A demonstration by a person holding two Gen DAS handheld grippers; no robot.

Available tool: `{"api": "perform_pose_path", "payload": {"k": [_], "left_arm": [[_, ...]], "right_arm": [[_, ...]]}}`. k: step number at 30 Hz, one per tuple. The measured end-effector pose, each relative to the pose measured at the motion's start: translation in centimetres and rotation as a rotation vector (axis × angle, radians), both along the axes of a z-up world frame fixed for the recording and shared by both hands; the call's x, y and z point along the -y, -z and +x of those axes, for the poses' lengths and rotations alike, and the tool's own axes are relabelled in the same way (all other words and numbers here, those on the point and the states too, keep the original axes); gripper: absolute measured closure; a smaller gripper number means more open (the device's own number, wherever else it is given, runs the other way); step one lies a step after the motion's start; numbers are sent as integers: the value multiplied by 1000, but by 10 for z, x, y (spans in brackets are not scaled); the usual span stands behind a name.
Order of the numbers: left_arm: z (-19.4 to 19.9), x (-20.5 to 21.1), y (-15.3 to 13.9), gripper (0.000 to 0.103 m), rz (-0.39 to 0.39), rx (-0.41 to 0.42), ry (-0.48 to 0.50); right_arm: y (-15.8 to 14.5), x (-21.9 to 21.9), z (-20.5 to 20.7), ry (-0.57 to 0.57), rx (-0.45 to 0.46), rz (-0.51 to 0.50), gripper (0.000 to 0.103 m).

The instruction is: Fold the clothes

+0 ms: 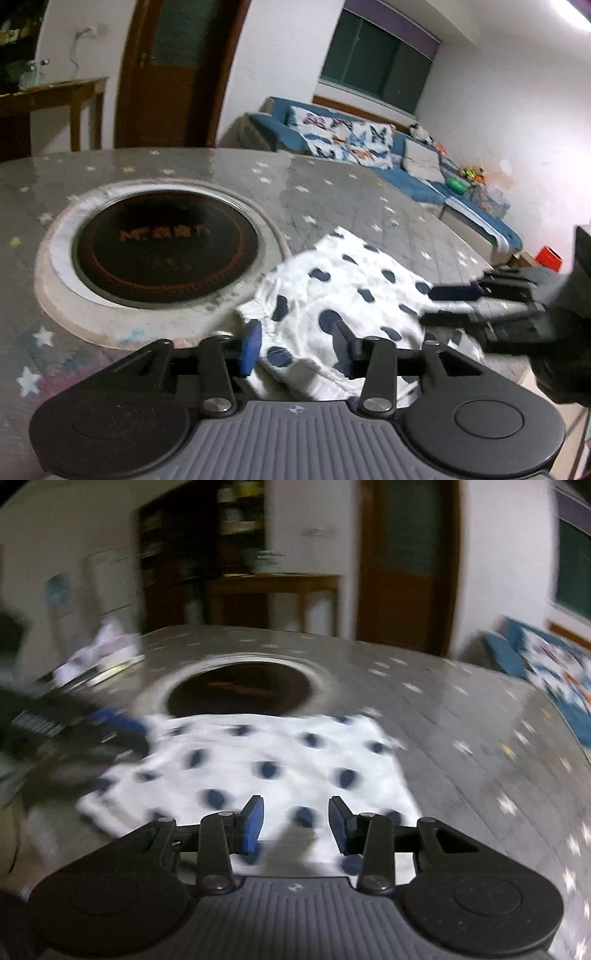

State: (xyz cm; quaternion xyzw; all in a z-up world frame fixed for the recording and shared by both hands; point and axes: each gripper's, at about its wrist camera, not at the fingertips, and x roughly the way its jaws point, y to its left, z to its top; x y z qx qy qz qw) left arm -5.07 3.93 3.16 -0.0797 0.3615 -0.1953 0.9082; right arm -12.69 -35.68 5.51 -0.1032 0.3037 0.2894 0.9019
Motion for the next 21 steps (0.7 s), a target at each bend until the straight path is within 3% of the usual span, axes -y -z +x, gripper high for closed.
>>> {"api": "perform_pose_path", "payload": {"k": [1,5,12,19,21], "left_arm": [[-1,-1,-1,50,-1,-1,-9],[-3,-7,-7,34,-7,-3,-47],[-6,-17,-9,26,-45,-39,-106],[-8,-27,-3,18,-118,-115,-157],[-9,-30,-1,16,-138,-137,-171]], "right_arm": [[-3,-7,-7,-51,14,-22,56],[-7,-37,-32,-232,71,-143,54],[12,-89,-55,-451,196,-368,53],[35,-119,-69,-573,311,-513,54],[38,-122,-69,-576,319,-515,56]]}}
